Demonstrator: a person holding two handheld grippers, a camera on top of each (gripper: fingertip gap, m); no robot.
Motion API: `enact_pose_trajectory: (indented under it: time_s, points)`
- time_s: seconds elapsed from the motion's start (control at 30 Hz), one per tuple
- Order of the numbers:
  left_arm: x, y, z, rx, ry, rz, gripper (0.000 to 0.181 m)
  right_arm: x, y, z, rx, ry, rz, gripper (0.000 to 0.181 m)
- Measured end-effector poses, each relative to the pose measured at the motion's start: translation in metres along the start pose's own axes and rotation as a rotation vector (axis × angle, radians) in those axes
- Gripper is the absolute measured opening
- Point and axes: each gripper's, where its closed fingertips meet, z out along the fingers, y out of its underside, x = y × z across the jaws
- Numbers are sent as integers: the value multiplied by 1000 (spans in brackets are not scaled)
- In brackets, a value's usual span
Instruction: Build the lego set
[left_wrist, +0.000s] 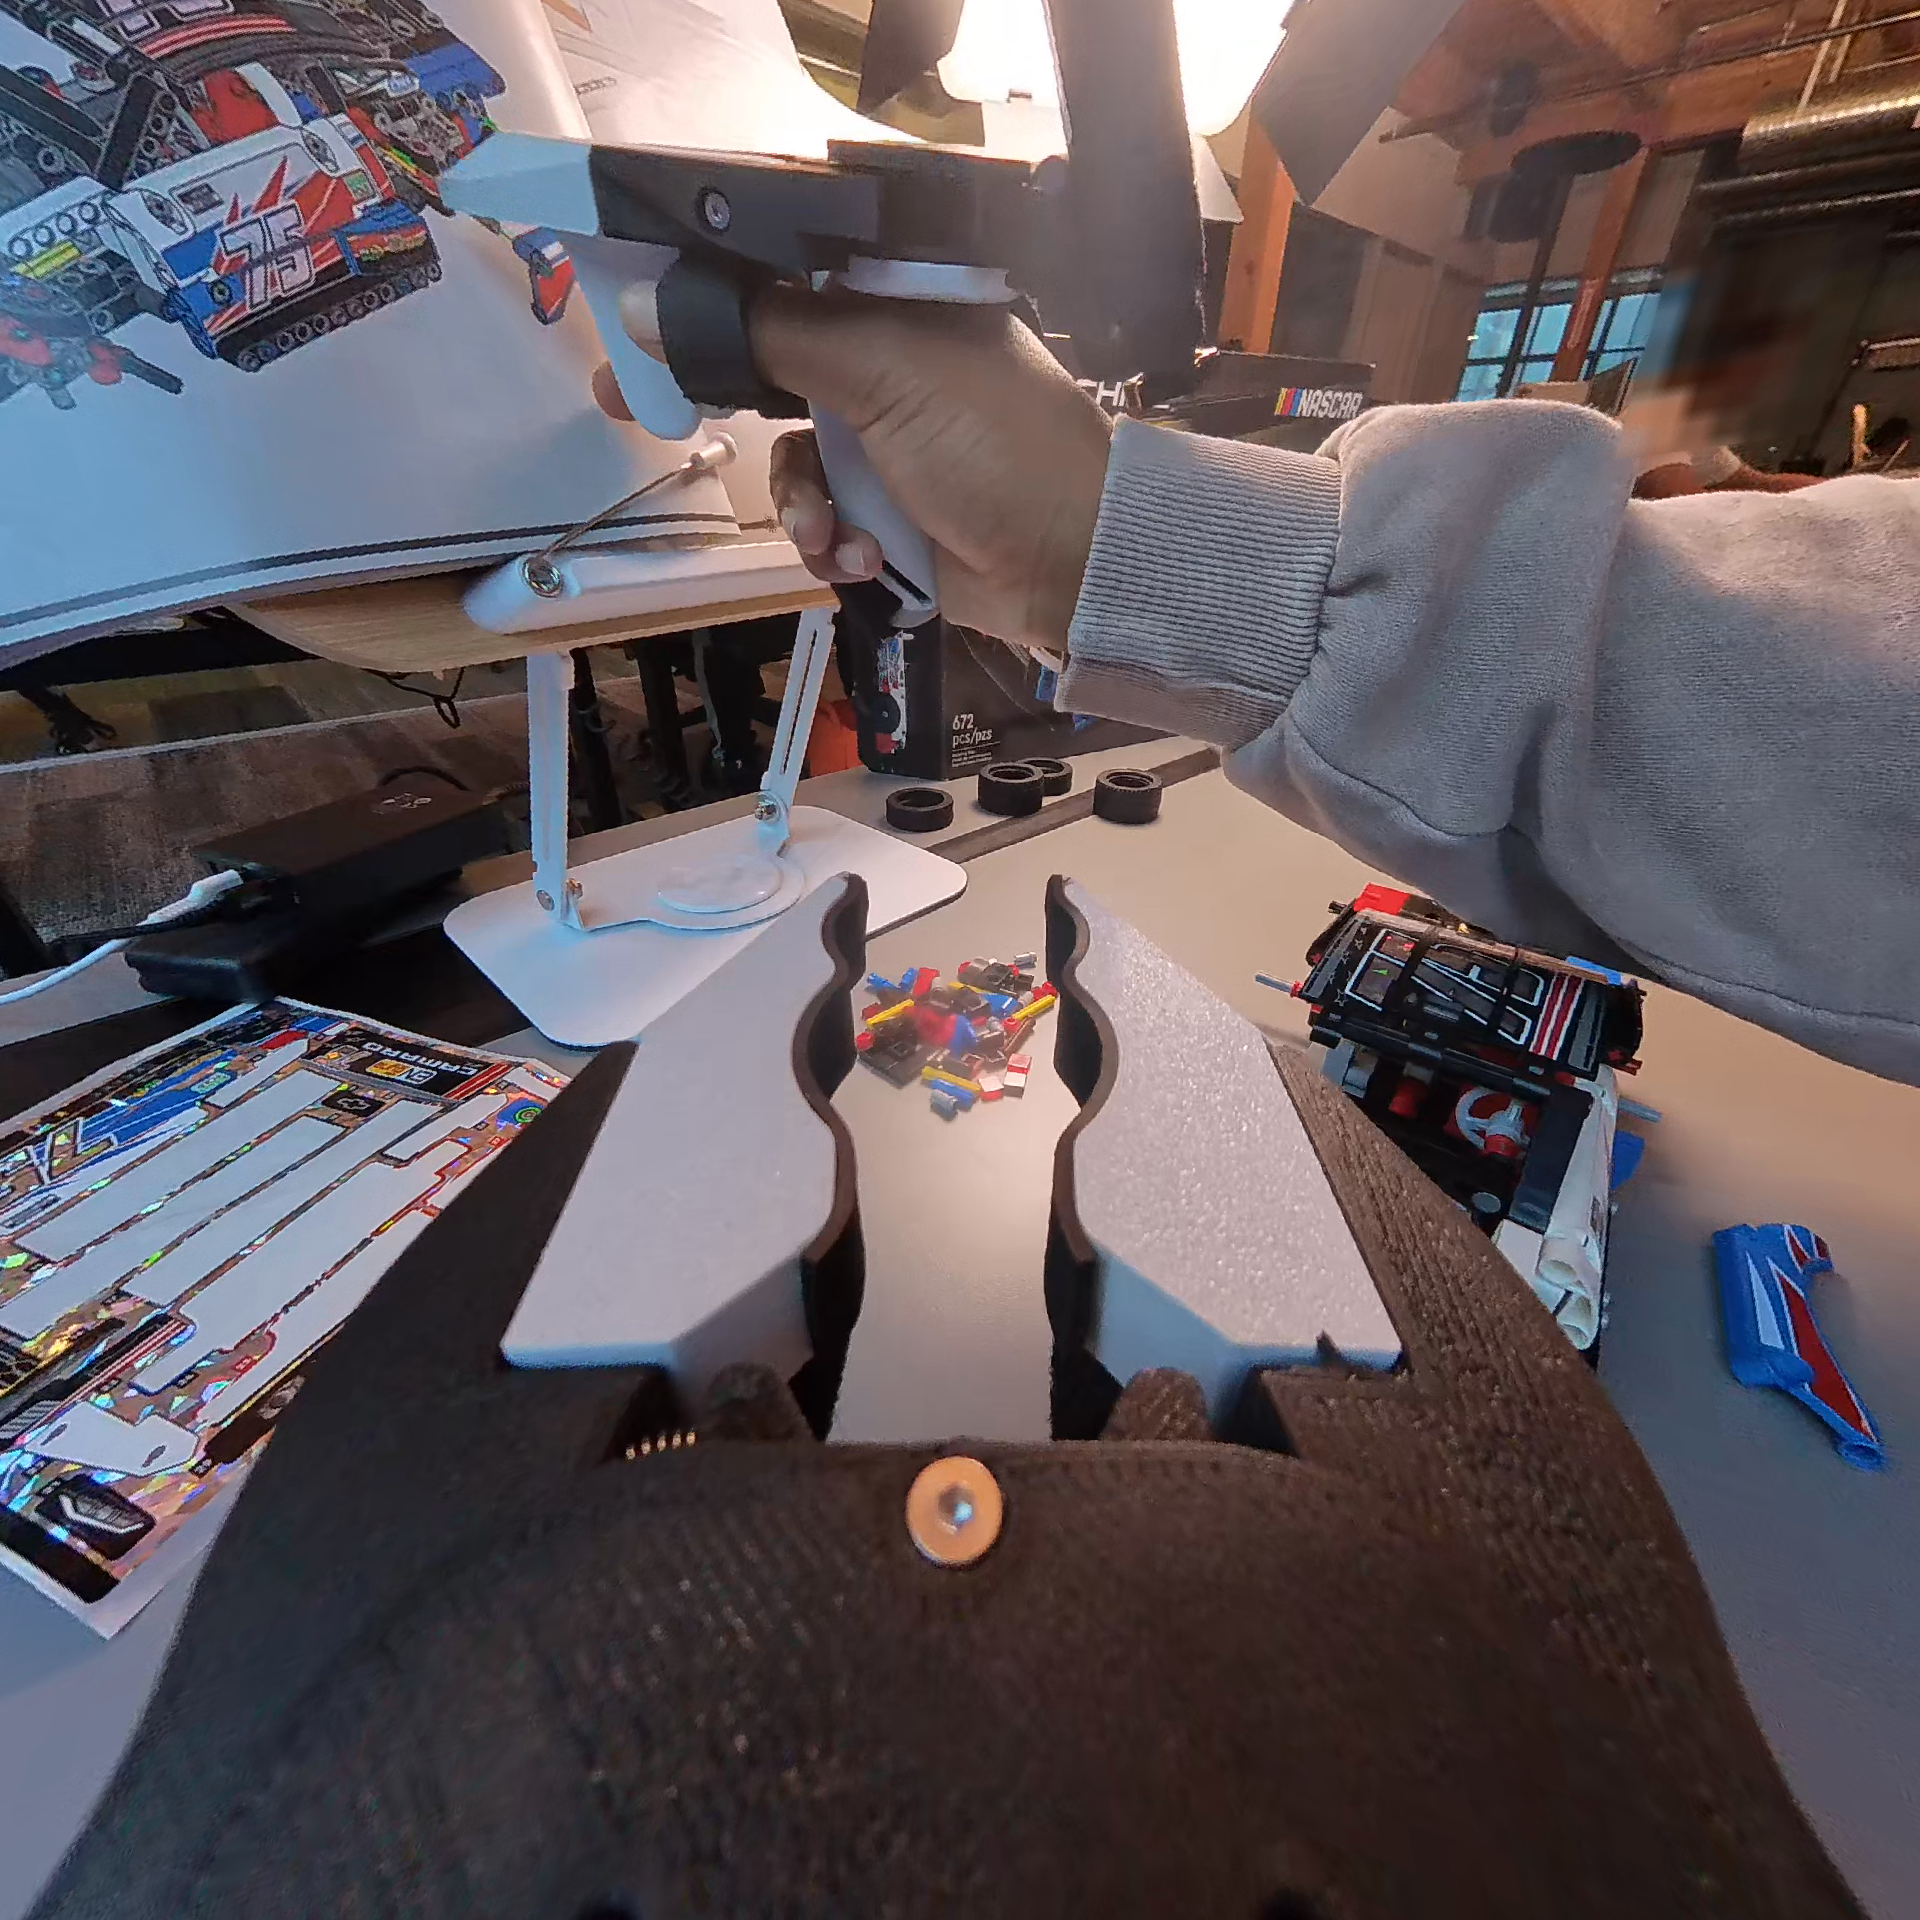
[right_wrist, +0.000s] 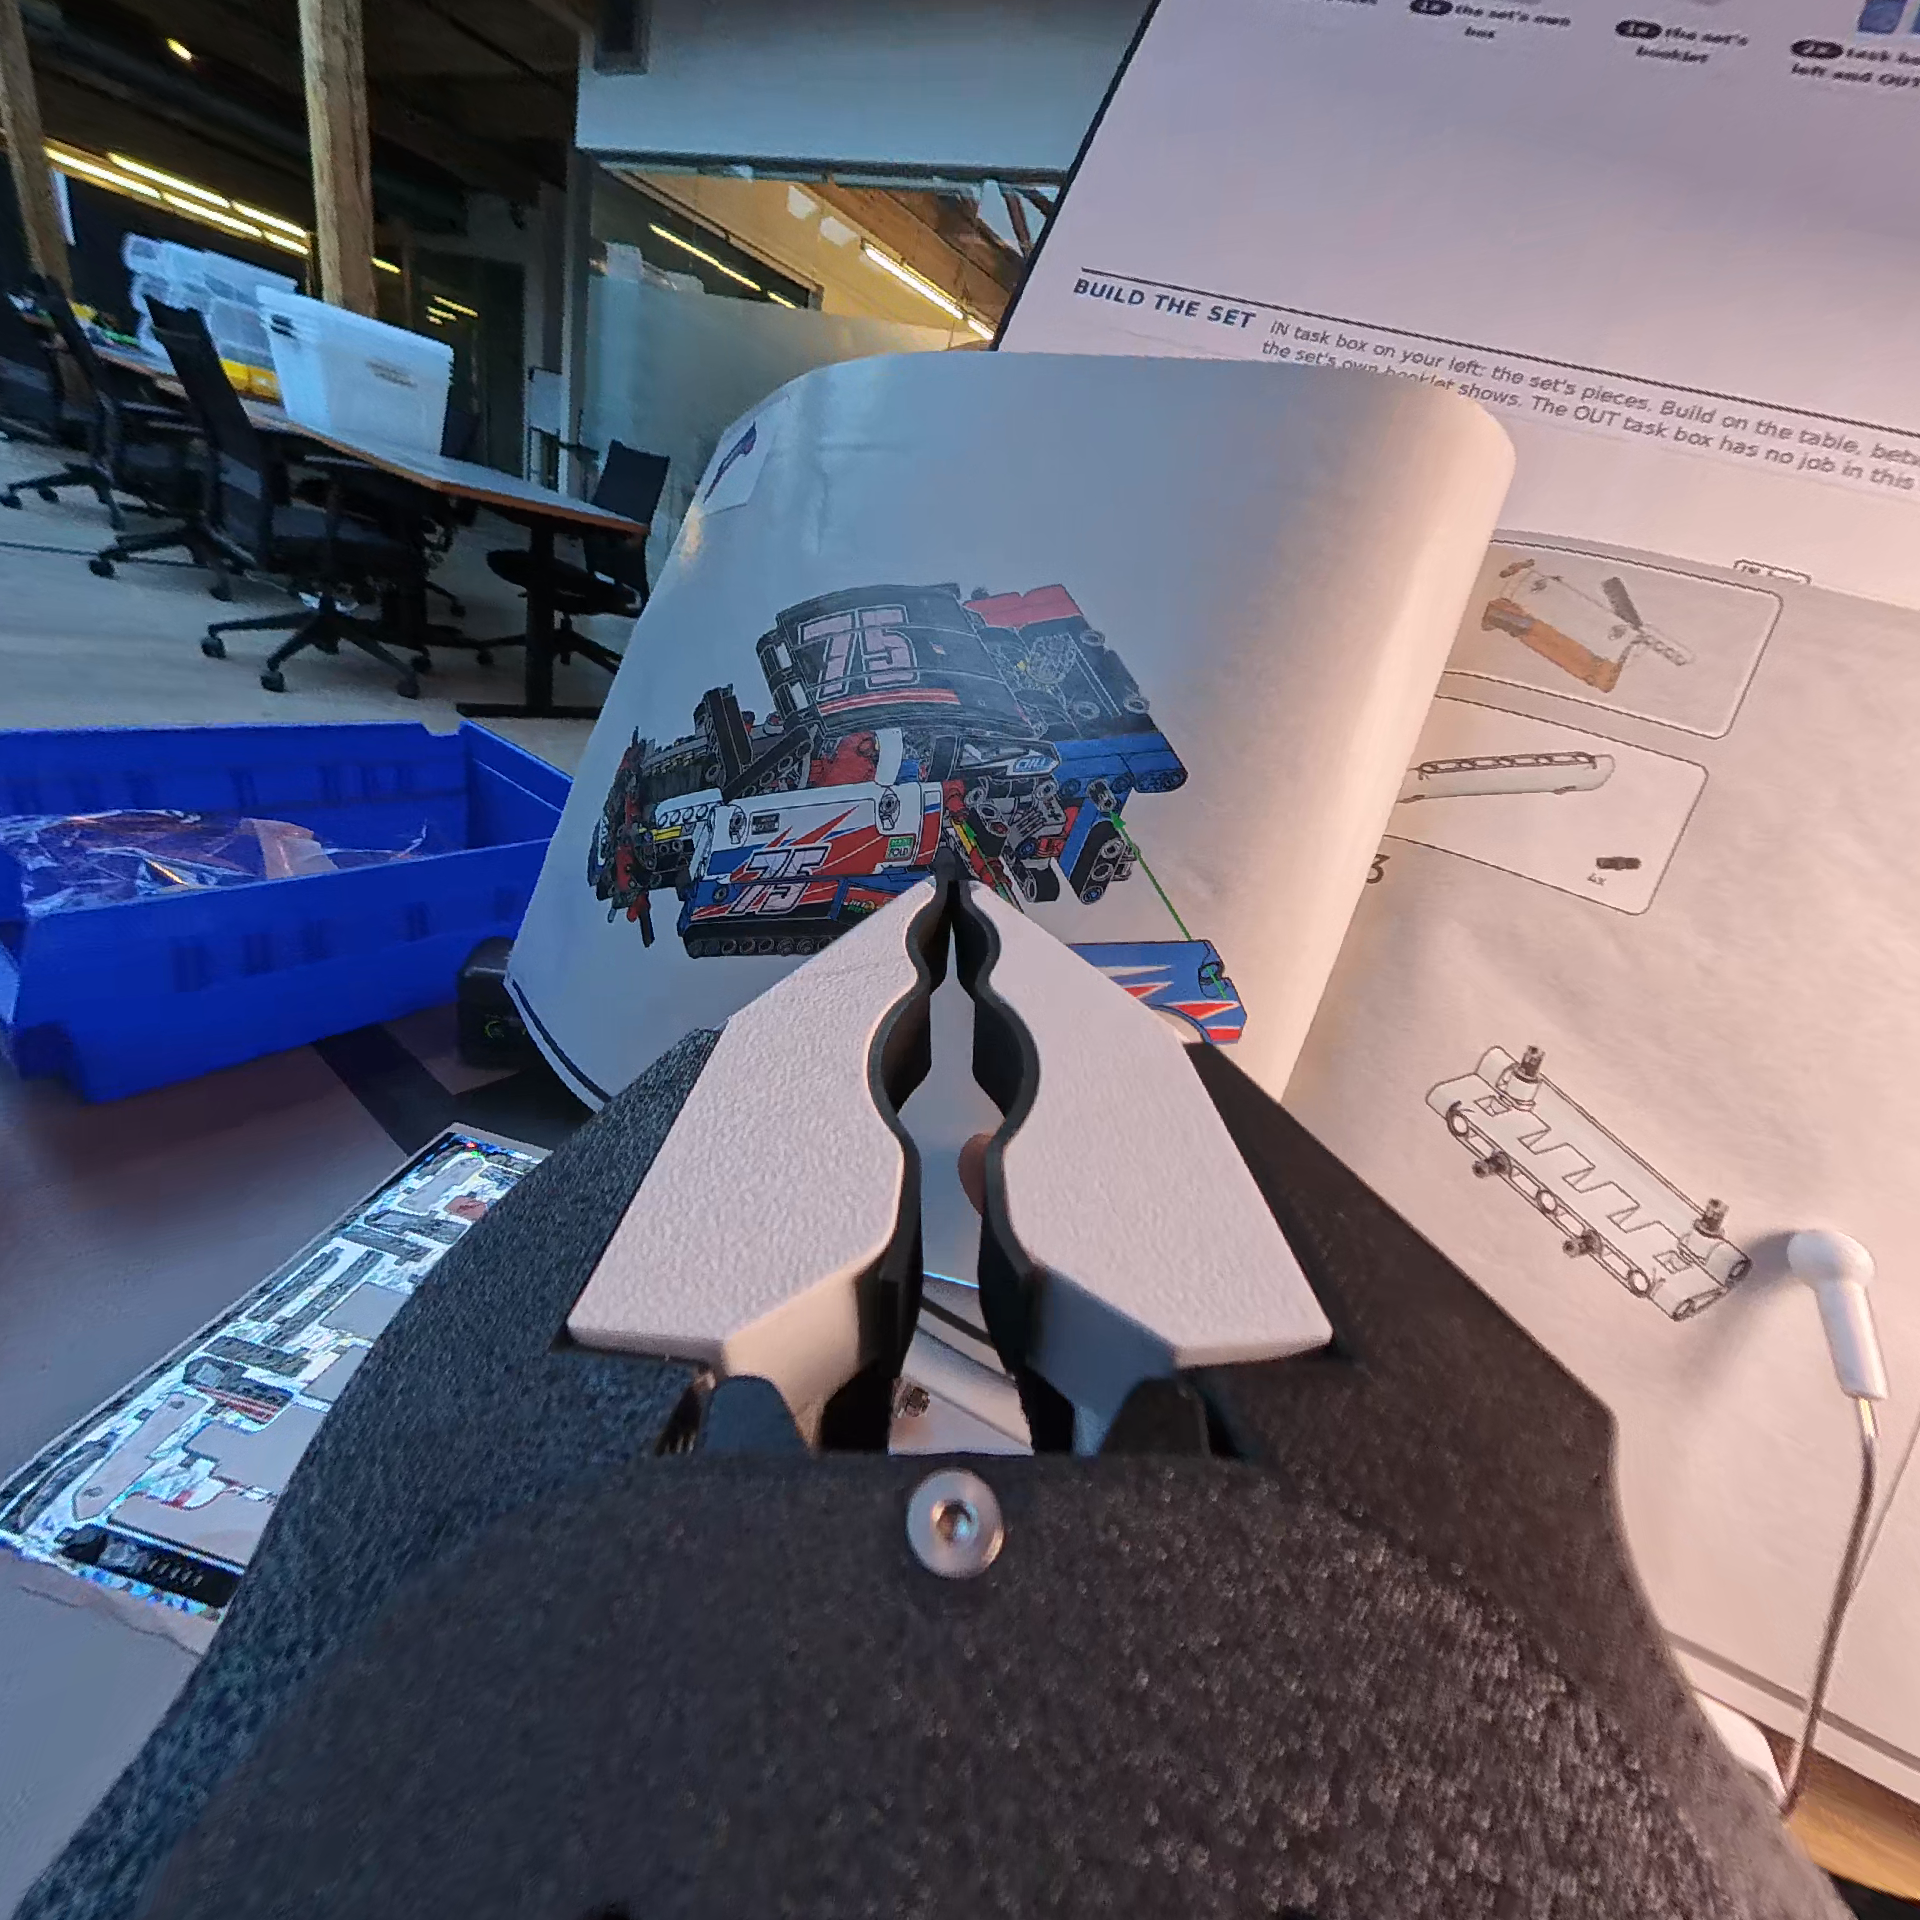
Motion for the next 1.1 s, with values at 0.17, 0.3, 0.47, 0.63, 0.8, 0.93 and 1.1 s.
enact_pose_trajectory:
  time_s: [0.17, 0.3, 0.47, 0.63, 0.8, 0.93, 1.1]
  points:
    - [0, 1, 0, 1, 3, 0, 32, -4, -4, 6, -21, -9, -29, 0]
    - [1, 2, 1, -4, 10, -2, 32, -6, -7, 12, -40, -1, -55, 0]
    - [1, 2, 1, -6, 13, -9, 32, -5, -6, 16, -67, 11, -34, 0]
    - [3, 3, 1, -10, 19, -9, 32, -5, -4, 15, -67, 12, -32, 0]
    - [3, 2, 1, -8, 19, -13, 32, 2, -4, 10, -61, 20, -28, 0]
    - [3, 3, 1, -8, 20, -15, 31, 15, -4, 4, -54, 41, -29, 0]
    - [5, 4, 1, -13, 27, -12, 31, 27, -8, 2, -46, 50, -29, 0]
